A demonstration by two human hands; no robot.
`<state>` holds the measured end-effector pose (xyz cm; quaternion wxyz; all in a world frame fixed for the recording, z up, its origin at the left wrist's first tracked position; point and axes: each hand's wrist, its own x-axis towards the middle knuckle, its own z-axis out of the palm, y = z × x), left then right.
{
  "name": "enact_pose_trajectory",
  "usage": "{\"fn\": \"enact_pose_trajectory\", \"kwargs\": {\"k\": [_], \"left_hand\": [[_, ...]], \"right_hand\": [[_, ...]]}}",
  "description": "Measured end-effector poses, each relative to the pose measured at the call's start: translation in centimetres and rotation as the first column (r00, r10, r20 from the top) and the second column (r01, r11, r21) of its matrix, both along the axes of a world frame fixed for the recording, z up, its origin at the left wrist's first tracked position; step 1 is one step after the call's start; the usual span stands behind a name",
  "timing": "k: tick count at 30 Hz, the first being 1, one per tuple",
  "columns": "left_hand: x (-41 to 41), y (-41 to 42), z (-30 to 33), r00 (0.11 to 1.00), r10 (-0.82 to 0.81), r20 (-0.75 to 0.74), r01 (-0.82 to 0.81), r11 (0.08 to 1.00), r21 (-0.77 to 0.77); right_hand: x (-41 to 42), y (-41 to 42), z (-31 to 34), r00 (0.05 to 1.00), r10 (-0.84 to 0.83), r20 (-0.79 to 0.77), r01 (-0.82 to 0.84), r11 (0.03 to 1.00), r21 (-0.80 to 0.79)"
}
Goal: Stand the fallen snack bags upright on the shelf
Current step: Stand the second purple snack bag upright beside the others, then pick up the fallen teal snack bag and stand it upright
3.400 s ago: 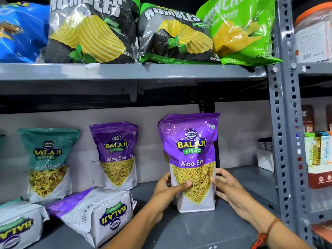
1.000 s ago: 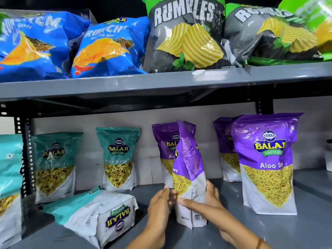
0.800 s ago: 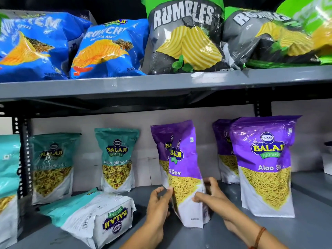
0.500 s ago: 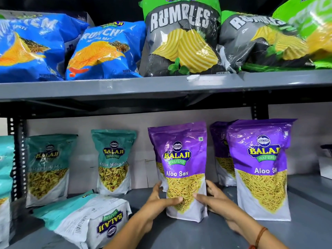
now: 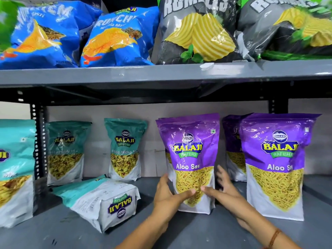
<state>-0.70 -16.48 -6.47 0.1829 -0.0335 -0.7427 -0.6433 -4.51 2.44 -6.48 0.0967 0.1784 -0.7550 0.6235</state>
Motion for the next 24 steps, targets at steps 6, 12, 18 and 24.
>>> {"fn": "enact_pose_trajectory", "kwargs": {"k": [6,12,18,24], "left_hand": [[5.7,-0.8,3.3,0.918,0.219,-0.332,-0.149,0.964,0.222],[8.1,-9.4,5.4,0.82,0.441,-0.365,-0.289,0.869,0.402],[6.9,-18.6,1.2,0.808,0.581,0.093,-0.58,0.76,0.293],[7.5,-19.8,-0.1,0.929,0.121,0.351,-0.333,0.689,0.644]], "right_hand": [[4.0,-4.2,2.4,0.737,-0.281,-0.615,0.327,0.944,-0.039],[6.9,-11.7,4.7,0.644,-0.224,-0.731,0.28,0.959,-0.047],[2.2,-19.3,3.6,0.948,-0.06,-0.312,0.141,0.96,0.241],[0.2,-22.5,2.7,0.933,0.062,0.355,-0.148,0.964,0.22]]}}
